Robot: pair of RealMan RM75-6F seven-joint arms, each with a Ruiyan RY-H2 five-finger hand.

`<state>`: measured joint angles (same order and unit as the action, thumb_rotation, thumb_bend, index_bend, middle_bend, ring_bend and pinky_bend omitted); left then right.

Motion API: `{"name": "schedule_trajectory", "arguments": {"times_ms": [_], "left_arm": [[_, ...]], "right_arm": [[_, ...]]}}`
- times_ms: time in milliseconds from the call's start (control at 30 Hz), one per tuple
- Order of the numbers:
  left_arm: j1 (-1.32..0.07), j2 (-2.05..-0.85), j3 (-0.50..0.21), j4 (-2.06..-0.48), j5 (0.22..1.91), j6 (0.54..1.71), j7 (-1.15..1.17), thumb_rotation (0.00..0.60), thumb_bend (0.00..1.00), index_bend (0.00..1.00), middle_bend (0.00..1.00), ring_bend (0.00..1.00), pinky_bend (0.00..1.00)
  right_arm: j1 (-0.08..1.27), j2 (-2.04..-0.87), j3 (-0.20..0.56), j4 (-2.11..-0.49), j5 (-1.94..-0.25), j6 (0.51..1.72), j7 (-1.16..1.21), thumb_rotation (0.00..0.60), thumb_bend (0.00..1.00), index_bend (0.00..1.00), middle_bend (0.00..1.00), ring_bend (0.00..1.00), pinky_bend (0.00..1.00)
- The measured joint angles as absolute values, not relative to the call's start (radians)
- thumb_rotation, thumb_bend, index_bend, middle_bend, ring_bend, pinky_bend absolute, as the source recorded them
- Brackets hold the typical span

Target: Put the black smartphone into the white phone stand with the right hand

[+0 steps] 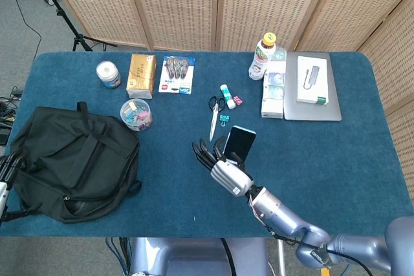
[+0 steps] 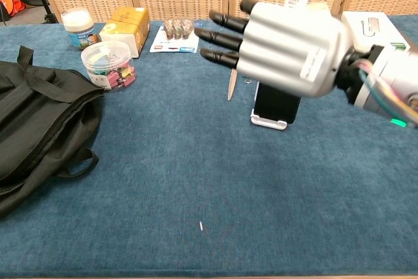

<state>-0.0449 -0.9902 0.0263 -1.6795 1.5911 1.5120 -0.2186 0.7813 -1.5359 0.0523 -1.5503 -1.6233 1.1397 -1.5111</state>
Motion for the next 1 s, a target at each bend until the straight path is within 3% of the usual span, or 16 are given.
{"name": "schedule_trajectory", "arguments": {"times_ms": [67,167,333,600,833,1000], "left_arm": [[-0.044,-0.989,0.027,-1.680,1.594,1.516,-0.222,0.600,0.05,0.00,0.00,0.00,0.00],[-0.040,-0.985,0.029,-1.679,1.600,1.525,-0.233,0.600,0.05,0.00,0.00,0.00,0.00],[-0.035,-0.977,0.035,-1.675,1.620,1.540,-0.257,0.600,0.05,0.00,0.00,0.00,0.00],[-0.029,-0.968,0.047,-1.663,1.651,1.558,-0.279,0.600,0.05,0.00,0.00,0.00,0.00],[-0.023,-0.973,0.050,-1.647,1.665,1.577,-0.278,0.600,0.04,0.00,0.00,0.00,0.00],[-0.014,-0.980,0.044,-1.632,1.665,1.606,-0.283,0.600,0.04,0.00,0.00,0.00,0.00]], "right_arm": [[0.790,-1.512,0.054,-1.533,-1.666,1.161,-1.419,0.600,0.19,0.01,0.00,0.03,0.26],[0.794,-1.472,0.062,-1.497,-1.719,1.221,-1.251,0.600,0.00,0.01,0.00,0.02,0.22],[0.767,-1.379,0.086,-1.440,-1.737,1.340,-0.955,0.600,0.00,0.01,0.00,0.00,0.14],[0.635,-1.176,0.089,-1.478,-1.633,1.417,-0.568,0.600,0.00,0.01,0.00,0.00,0.09],[0.449,-1.117,0.055,-1.595,-1.483,1.480,-0.362,0.600,0.00,0.01,0.00,0.00,0.07],[0.323,-1.114,-0.011,-1.647,-1.441,1.519,-0.265,0.600,0.00,0.01,0.00,0.00,0.03]]}}
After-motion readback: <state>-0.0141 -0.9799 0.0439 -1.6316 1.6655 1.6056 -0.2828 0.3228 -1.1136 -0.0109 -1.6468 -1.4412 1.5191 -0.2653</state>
